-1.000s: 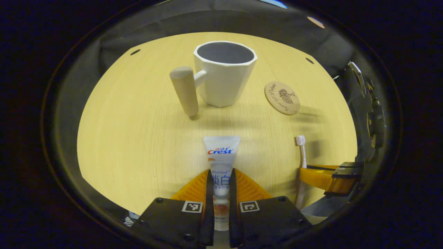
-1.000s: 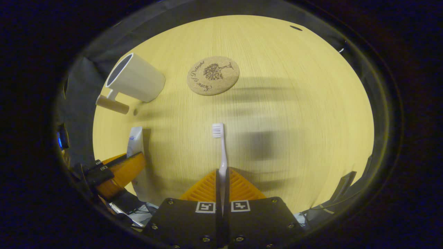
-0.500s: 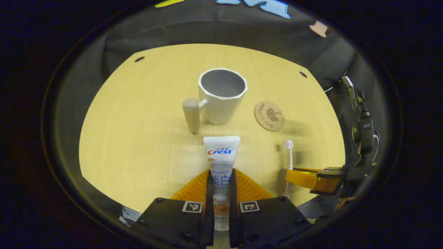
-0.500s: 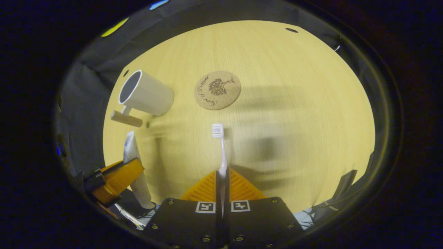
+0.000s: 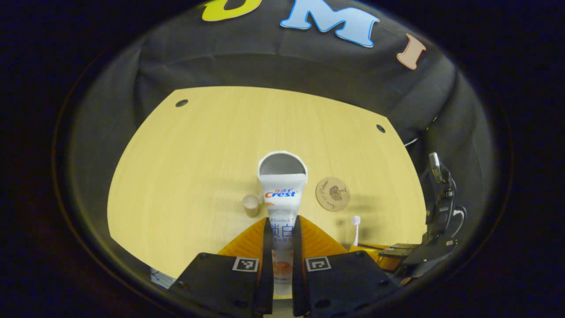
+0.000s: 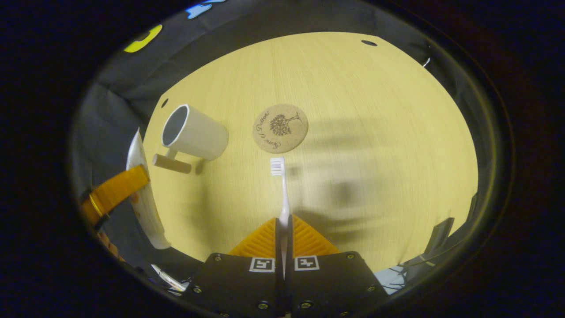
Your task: Put the toothbrush and toothpaste on the desktop into the cup, then pick up the cup and place it on the coaster on the desktop.
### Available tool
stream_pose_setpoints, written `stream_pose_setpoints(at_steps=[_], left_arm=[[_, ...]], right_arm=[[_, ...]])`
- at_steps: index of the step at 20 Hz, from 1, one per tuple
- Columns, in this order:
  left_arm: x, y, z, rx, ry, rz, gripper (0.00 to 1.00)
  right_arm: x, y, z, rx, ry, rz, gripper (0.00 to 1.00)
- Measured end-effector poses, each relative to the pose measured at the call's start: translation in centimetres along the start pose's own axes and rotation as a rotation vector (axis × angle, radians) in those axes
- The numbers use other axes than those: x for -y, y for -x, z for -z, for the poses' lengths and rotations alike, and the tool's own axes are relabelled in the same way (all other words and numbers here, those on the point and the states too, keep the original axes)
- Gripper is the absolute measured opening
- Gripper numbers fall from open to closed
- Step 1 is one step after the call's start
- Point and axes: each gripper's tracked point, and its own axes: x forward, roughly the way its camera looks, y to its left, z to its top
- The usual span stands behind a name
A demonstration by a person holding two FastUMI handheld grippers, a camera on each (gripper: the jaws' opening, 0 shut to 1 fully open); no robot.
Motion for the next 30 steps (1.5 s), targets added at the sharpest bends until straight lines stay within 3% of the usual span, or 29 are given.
stream_pose_setpoints(at_steps=[10,18,23,30], left_arm=[[0.5,-2.6,-9.6,0.12,-0.058,0.036,0.24],[-1.4,-6.9,-11.4,0.111,-0.114,0.033,0.24],[-1.5,-9.0,-11.4,0.118,-0.088,0.072,0.24],[-1.7,-9.9,-12.4,0.222,-0.126,0.067,0.25]], right_arm=[[0.5,1.1,-1.0,0.035,-0.024,0.016,0.02],[2.4,1.6,-1.7,0.054,-0.077,0.057,0.02],[3.4,2.1,-1.9,0.061,-0.108,0.079,0.02],[4.5,2.4,-1.9,0.06,-0.147,0.099,0.02]])
